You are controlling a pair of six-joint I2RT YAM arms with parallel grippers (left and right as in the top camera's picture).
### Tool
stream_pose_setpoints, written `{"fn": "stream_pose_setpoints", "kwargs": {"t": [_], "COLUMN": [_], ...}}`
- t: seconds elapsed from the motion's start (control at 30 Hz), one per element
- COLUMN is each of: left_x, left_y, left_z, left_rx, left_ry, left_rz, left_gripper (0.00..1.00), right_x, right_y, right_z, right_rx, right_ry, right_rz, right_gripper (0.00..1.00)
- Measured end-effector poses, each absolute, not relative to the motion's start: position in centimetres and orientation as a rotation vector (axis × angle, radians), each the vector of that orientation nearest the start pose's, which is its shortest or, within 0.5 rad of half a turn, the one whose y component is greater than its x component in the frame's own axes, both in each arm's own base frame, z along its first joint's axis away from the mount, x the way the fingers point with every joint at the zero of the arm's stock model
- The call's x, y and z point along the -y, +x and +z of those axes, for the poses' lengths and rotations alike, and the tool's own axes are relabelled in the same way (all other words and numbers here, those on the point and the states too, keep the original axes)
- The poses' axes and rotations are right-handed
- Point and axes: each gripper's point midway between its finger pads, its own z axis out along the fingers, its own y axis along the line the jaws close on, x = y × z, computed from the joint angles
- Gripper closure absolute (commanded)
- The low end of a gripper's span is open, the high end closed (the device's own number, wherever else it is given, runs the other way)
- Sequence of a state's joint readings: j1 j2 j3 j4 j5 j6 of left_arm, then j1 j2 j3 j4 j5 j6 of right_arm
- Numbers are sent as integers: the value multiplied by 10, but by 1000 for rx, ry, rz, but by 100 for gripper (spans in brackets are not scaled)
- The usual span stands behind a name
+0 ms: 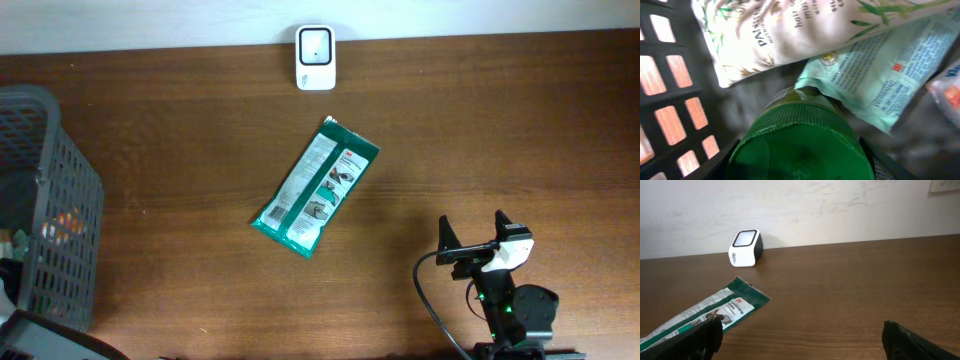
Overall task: Scan the item barcode
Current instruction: 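Pick the green-lidded jar from the basket with left gripper, set it on table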
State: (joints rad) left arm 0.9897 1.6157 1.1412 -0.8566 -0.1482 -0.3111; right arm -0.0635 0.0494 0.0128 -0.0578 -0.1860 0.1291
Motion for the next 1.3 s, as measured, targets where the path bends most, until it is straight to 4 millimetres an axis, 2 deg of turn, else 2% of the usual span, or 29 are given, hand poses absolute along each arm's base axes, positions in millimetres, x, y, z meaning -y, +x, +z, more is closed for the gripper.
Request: {"fn": "stream_pose_setpoints", "kwargs": {"t": [0.13,0.2,0.23,0.27,0.3,0.33,0.4,0.43,0.47,0.5,0.53,0.6,0.63,0.67,0.73,0.77,0.83,0.87,0.93,1.0,1.03,1.1,1.13,1.17,1.2,1.27,1.3], "left_x": [-288,-299,-305,-320,-321,-321,-308,-296,-270,-247,-214,-153,-100,-87,-35,0,35,57,85,103,113,120,122,124,127,131,133], "left_y": [180,202,212,233,239,260,288,300,314,322,330,339,349,351,362,375,395,406,418,424,426,425,423,421,425,429,429], "left_z": [90,119,137,178,191,231,282,306,343,372,405,436,443,439,410,381,329,292,235,182,138,96,73,58,56,56,56], "left_rx": [-2322,-2264,-2232,-2157,-2142,-2099,-2046,-2021,-1983,-1948,-1899,-1882,-1916,-1944,-2091,-2207,-2387,-2498,-2658,-2793,-2894,-2990,-3040,-3077,-3064,-3049,-3052], "left_ry": [-1780,-1716,-1680,-1587,-1559,-1455,-1304,-1231,-1110,-1014,-890,-705,-549,-516,-400,-311,-226,-171,-96,-41,-8,17,26,26,20,15,14], "left_rz": [178,102,91,104,111,121,129,127,115,102,78,13,-77,-83,-112,-137,-132,-124,-96,-55,-19,14,31,37,27,-3,-20], "left_gripper": [50,49,50,49,49,49,50,50,49,50,48,47,46,45,44,45,44,43,43,42,42,39,34,23,8,1,1], "right_x": [-16,-16,-16,-16,-16,-16,-16,-16,-16,-16,-16,-16,-16,-16,-16,-16,-16,-16,-16,-16,-16,-16,-16,-16,-16,-16,-16], "right_y": [247,247,247,247,247,247,247,247,247,247,247,247,247,247,247,247,247,247,247,247,247,247,247,247,247,247,247], "right_z": [155,155,155,154,155,155,155,155,155,155,155,155,155,155,155,154,155,155,155,155,155,155,155,155,155,155,155], "right_rx": [-1667,-1667,-1668,-1668,-1667,-1667,-1667,-1667,-1667,-1667,-1667,-1667,-1667,-1667,-1667,-1668,-1667,-1667,-1667,-1667,-1667,-1667,-1667,-1668,-1667,-1667,-1667], "right_ry": [19,19,19,19,19,19,19,19,19,19,19,19,19,19,19,19,19,19,19,19,19,19,19,19,19,19,19], "right_rz": [204,204,204,204,204,204,204,204,204,204,204,204,204,204,204,204,204,204,204,204,204,204,204,204,204,204,204], "right_gripper": [2,2,2,2,2,2,2,2,2,2,2,2,2,2,2,2,2,2,2,2,2,1,2,2,2,2,1]}}
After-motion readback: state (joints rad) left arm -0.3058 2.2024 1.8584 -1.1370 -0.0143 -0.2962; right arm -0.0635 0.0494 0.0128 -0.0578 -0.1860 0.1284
